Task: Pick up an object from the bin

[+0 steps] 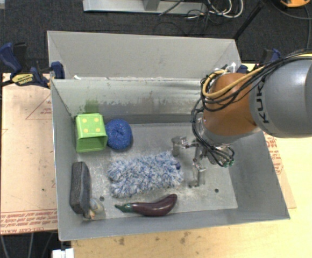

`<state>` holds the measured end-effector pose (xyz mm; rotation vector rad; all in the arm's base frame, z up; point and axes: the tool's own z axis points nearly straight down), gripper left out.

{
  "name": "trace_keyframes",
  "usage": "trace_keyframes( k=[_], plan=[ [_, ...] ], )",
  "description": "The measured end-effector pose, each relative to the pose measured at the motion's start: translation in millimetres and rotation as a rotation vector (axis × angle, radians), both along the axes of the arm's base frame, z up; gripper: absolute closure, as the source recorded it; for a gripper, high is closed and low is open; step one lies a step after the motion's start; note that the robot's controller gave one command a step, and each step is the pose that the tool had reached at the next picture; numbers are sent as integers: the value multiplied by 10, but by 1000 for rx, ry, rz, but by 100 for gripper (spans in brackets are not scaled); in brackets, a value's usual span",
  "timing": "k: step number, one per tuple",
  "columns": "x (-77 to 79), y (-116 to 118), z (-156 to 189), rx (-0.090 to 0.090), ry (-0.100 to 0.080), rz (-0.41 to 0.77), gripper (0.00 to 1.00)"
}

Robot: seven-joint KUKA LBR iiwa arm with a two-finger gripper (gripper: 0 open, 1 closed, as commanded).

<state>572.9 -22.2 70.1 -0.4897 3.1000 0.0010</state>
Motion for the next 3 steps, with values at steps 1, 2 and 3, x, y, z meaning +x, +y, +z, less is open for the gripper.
trace_keyframes(
  k=[1,2,3],
  plan=[
    [26,126,-1,-2,1,56,0],
    [19,937,20,1,1,165,100],
    [19,938,20,0,1,165,100]
  ],
)
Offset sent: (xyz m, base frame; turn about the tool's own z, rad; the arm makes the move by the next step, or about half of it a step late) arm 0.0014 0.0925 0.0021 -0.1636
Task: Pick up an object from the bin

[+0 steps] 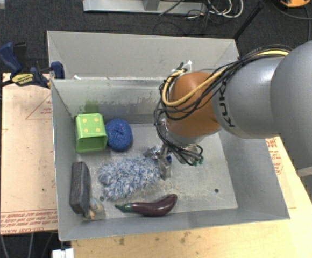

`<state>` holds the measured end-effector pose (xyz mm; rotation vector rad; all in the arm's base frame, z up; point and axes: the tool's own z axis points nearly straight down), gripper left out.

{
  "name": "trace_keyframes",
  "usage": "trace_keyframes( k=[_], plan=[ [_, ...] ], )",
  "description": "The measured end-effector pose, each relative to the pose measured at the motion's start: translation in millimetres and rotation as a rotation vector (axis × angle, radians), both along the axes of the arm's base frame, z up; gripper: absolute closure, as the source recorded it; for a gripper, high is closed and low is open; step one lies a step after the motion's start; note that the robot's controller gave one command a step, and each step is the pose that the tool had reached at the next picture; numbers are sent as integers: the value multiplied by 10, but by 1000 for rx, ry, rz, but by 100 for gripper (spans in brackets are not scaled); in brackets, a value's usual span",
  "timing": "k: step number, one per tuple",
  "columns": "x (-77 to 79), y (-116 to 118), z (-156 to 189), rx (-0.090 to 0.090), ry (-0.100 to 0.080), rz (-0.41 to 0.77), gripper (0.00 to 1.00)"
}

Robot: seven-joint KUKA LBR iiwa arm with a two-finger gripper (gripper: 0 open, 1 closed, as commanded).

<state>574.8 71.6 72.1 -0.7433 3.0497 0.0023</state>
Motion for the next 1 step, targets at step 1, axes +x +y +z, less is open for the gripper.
trace_keyframes(
  k=[1],
  plan=[
    [-3,-82,511,-1,7,46,100]
  ],
)
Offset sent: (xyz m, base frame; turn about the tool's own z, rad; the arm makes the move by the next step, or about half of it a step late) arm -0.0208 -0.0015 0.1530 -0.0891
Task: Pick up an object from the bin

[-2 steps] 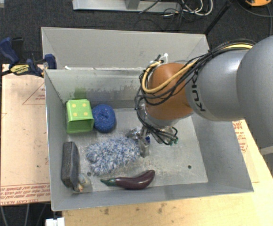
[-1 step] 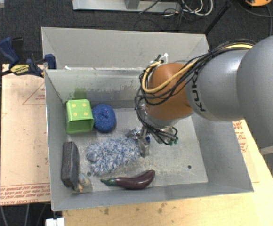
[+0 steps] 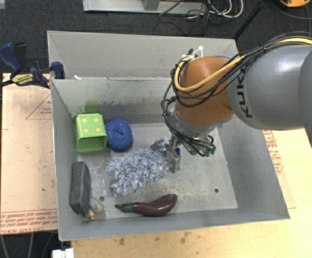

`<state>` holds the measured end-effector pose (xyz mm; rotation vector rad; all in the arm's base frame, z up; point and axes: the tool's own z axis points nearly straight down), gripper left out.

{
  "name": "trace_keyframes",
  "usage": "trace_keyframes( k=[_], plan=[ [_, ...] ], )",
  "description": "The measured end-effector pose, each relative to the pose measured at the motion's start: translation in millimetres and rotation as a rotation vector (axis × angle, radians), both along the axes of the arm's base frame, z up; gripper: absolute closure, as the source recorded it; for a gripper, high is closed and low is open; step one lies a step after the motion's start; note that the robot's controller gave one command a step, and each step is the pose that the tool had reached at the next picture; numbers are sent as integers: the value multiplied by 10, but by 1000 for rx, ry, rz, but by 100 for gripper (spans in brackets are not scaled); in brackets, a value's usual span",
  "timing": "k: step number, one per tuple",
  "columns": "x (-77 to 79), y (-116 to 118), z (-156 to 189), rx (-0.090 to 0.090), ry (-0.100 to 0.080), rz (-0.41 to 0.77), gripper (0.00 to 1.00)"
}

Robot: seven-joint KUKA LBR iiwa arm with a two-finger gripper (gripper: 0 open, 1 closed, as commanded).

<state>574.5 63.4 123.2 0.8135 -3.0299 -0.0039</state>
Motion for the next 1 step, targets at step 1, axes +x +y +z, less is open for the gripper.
trace_keyframes(
  k=[1],
  plan=[
    [-200,74,1016,0,-7,40,100]
  ],
)
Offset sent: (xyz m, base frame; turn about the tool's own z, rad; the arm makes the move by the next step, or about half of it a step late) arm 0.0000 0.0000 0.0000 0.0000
